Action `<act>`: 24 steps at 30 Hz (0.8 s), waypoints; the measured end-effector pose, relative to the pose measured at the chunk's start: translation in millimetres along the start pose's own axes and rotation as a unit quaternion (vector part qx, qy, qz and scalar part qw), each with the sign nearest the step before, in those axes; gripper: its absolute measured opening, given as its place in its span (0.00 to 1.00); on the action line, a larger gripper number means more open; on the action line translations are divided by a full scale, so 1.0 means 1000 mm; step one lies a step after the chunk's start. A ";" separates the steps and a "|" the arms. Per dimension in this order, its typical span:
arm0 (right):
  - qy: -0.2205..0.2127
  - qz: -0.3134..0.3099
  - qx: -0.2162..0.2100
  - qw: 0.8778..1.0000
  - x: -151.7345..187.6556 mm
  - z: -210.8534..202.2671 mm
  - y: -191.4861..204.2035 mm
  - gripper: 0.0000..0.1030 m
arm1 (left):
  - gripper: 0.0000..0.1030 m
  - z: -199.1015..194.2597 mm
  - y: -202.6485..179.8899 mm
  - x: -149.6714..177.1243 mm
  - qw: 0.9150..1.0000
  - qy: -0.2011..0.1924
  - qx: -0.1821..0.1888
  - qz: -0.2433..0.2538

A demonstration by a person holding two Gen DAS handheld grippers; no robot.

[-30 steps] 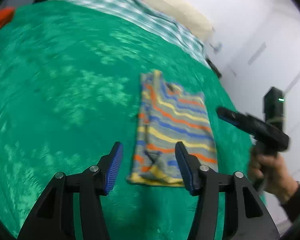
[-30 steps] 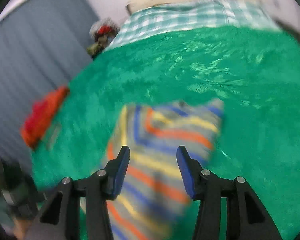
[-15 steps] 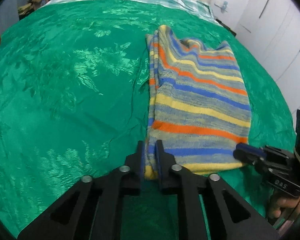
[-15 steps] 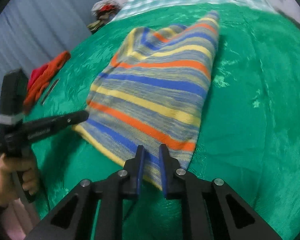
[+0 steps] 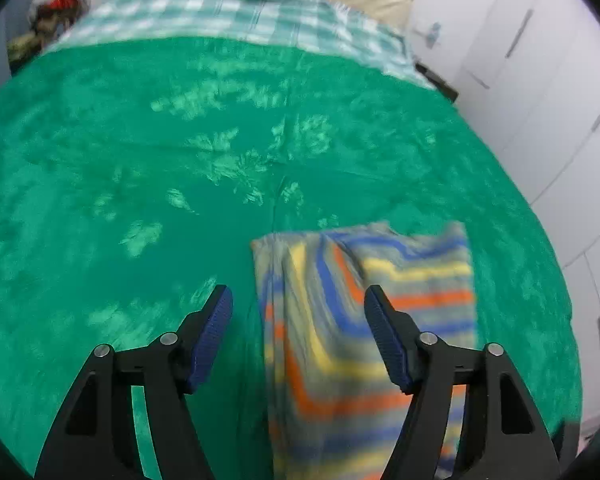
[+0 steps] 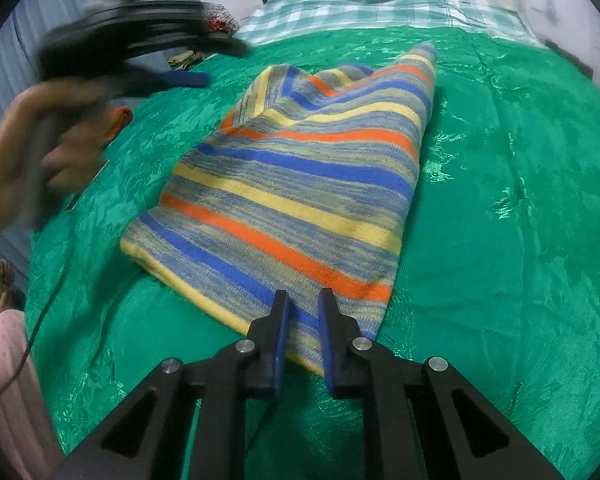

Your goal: Fold small clothes

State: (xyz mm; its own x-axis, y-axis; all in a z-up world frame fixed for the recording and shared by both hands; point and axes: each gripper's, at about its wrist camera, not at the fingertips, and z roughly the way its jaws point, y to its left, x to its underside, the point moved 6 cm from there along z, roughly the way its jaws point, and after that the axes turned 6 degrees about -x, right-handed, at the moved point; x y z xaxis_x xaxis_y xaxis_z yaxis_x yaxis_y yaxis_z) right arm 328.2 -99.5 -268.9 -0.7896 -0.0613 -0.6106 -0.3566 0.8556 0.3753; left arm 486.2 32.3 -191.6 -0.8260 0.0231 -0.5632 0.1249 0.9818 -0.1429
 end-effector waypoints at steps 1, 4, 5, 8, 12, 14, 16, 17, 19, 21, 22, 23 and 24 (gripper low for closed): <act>0.000 -0.001 0.001 1.000 0.000 0.000 0.000 0.13 | 0.27 0.017 0.001 -0.003 1.000 0.018 0.011 -0.005; -0.001 -0.002 0.002 1.000 0.001 0.000 -0.001 0.13 | 0.03 0.035 0.016 0.000 0.999 0.030 -0.017 -0.012; -0.002 -0.001 0.003 1.000 0.002 -0.001 -0.001 0.13 | 0.02 0.038 0.021 0.002 0.999 0.032 -0.023 -0.014; -0.002 -0.001 0.006 1.000 0.001 0.000 -0.002 0.13 | 0.02 0.044 0.034 0.011 0.998 0.036 -0.038 -0.017; 0.000 -0.007 0.017 1.000 0.002 0.001 0.000 0.13 | 0.06 0.047 0.043 0.017 0.998 0.035 -0.040 -0.032; 0.001 -0.007 0.020 1.000 0.003 0.001 0.001 0.13 | 0.11 0.043 0.049 0.021 0.997 0.043 -0.034 -0.048; 0.002 -0.004 0.020 1.000 0.003 0.000 0.001 0.14 | 0.32 0.023 0.056 0.028 0.997 0.043 -0.029 -0.063; 0.002 -0.002 0.020 1.000 0.003 0.000 0.002 0.14 | 0.48 0.012 0.057 0.029 0.997 0.033 -0.025 -0.068; 0.005 0.005 0.017 1.000 -0.001 -0.005 0.005 0.17 | 0.62 -0.021 0.057 0.040 0.998 0.006 -0.012 -0.067; 0.002 0.014 0.013 1.000 -0.005 -0.014 0.008 0.24 | 0.67 -0.053 0.048 0.059 0.999 -0.012 0.011 -0.052; -0.007 0.019 0.011 1.000 -0.008 -0.023 0.011 0.28 | 0.70 -0.067 0.039 0.075 0.999 -0.011 0.028 -0.038; -0.014 0.021 0.013 1.000 -0.009 -0.028 0.012 0.29 | 0.70 -0.075 0.031 0.088 0.999 -0.009 0.040 -0.026; -0.019 0.021 0.015 0.999 -0.009 -0.033 0.014 0.30 | 0.70 -0.079 0.023 0.102 0.999 -0.004 0.049 -0.011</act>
State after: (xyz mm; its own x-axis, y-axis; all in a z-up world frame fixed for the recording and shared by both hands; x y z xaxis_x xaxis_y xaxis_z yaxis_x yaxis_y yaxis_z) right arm 314.4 -103.9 -235.4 -0.7839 -0.0051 -0.6209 -0.3068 0.8725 0.3803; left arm 361.2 71.7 -187.9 -0.8248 -0.0008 -0.5654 0.1592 0.9592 -0.2336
